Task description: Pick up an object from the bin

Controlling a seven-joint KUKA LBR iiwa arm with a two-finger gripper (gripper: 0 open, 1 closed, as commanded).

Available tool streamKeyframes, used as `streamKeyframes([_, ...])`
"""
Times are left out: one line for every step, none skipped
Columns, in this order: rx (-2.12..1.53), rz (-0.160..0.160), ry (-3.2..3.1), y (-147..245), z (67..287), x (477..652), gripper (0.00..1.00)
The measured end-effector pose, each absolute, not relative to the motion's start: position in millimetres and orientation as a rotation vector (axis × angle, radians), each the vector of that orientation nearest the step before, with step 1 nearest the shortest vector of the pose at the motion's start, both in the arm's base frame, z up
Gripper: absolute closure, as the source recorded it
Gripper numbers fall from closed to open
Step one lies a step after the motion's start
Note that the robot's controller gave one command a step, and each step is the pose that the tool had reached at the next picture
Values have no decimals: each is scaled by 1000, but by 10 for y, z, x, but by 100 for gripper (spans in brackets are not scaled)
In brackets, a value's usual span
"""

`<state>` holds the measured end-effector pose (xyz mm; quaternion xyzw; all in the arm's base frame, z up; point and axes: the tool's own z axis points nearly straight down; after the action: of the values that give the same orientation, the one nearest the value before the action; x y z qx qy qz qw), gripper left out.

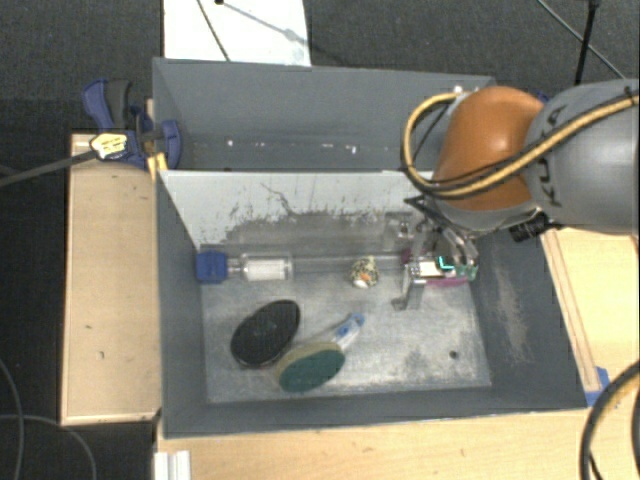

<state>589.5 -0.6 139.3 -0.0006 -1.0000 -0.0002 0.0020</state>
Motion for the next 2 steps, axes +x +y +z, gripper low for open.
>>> streamKeyframes([29,-1,-3145,90,679,5922,0])
streamKeyframes([28,1,-3153,78,738,5951,100])
